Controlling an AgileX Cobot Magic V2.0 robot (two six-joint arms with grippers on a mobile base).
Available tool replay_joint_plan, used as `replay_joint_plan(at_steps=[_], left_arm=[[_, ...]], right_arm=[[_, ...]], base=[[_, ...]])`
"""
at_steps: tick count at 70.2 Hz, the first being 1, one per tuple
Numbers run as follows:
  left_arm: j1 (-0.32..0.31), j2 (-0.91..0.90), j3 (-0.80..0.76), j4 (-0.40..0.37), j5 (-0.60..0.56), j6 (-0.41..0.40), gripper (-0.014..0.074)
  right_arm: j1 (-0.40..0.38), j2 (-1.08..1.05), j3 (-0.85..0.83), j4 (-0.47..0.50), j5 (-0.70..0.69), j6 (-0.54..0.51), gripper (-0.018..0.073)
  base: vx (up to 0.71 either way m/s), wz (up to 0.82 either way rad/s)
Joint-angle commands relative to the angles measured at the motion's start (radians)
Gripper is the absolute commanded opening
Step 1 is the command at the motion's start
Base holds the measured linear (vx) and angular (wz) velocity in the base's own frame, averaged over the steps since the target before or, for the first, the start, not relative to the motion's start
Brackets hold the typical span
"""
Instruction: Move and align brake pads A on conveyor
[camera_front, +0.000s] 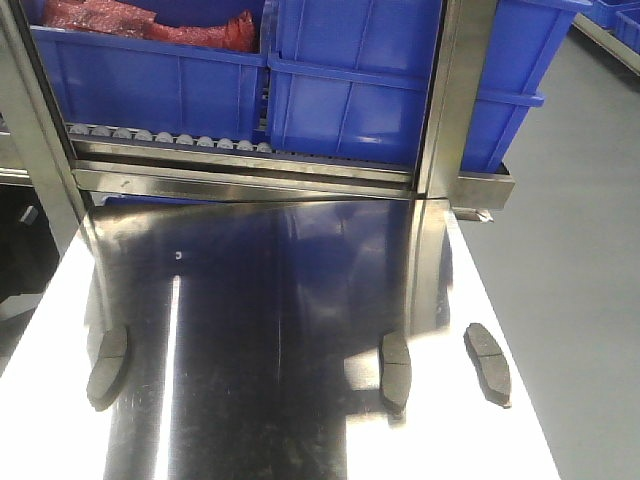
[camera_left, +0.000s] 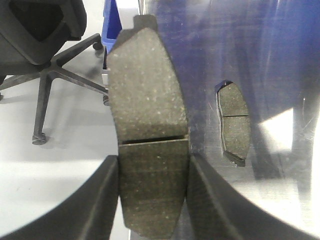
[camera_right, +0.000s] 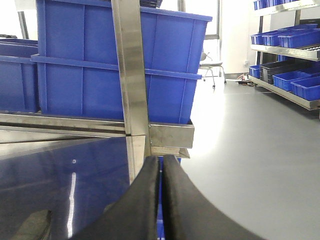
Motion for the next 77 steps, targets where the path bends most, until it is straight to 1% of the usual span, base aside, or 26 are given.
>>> replay_joint_plan(at_steps=[1,8,11,19,25,32,38,43,50,56,58,60,63,70,75,77], left_arm=[[0.000,-0.006,-0.031,-0.001,-0.073,-0.001,0.0192],[0.000,-0.006,-0.031,-0.001,-0.073,-0.001,0.0192],[0.000,-0.006,-0.031,-0.001,-0.073,-0.001,0.0192],[0.000,-0.006,-0.031,-0.001,-0.073,-0.001,0.0192],[0.000,-0.006,-0.031,-0.001,-0.073,-0.001,0.0192],[0.000,-0.006,-0.031,-0.001,-0.073,-0.001,0.0192],[0.000,-0.006,-0.031,-0.001,-0.073,-0.001,0.0192],[0.000,-0.006,-0.031,-0.001,-0.073,-0.001,0.0192],[0.000,-0.006,-0.031,-0.001,-0.073,-0.001,0.0192],[0.000,-0.006,-0.031,-0.001,-0.073,-0.001,0.0192],[0.000,-0.006,-0.031,-0.001,-0.073,-0.001,0.0192],[0.000,-0.006,-0.031,-0.001,-0.073,-0.001,0.0192],[0.000,-0.006,-0.031,-0.001,-0.073,-0.001,0.0192],[0.000,-0.006,-0.031,-0.001,-0.073,-0.001,0.0192],[0.000,-0.006,-0.031,-0.001,-0.073,-0.001,0.0192],[0.000,-0.006,-0.031,-0.001,-0.073,-0.001,0.0192]], right_arm=[[0.000,0.019,-0.088,-0.005,-0.053,-0.019,-0.0003],[0.000,0.124,-0.221,-0.029,-0.001,-0.056,-0.0003],[0.000,0.186,-0.288,-0.044,0.044,-0.074,-0.0002],[0.000,0.377,-0.470,-0.044,0.168,-0.116,-0.0002],[0.000,0.503,-0.568,-0.044,0.266,-0.118,-0.0002],[0.000,0.628,-0.639,-0.044,0.337,-0.118,-0.0001],[0.000,0.696,-0.647,-0.044,0.322,-0.118,0.0001],[0.000,0.733,-0.647,-0.044,0.320,-0.118,0.0025],[0.000,0.757,-0.646,-0.037,0.320,-0.118,0.0126],[0.000,0.757,-0.646,-0.044,0.320,-0.118,0.0294],[0.000,0.757,-0.646,-0.044,0.320,-0.118,0.0372],[0.000,0.757,-0.646,-0.044,0.320,-0.118,0.0419],[0.000,0.757,-0.645,-0.044,0.316,-0.118,0.0519],[0.000,0.758,-0.645,-0.030,0.294,-0.117,0.0676],[0.000,0.770,-0.647,0.010,0.287,-0.117,0.0729],[0.000,0.782,-0.652,0.022,0.290,-0.118,0.0730]], base=[[0.00,0.00],[0.00,0.00],[0.00,0.00],[0.00,0.00],[0.00,0.00],[0.00,0.00],[0.00,0.00],[0.00,0.00],[0.00,0.00],[0.00,0.00],[0.00,0.00],[0.00,0.00],[0.00,0.00],[0.00,0.00],[0.00,0.00],[0.00,0.00]])
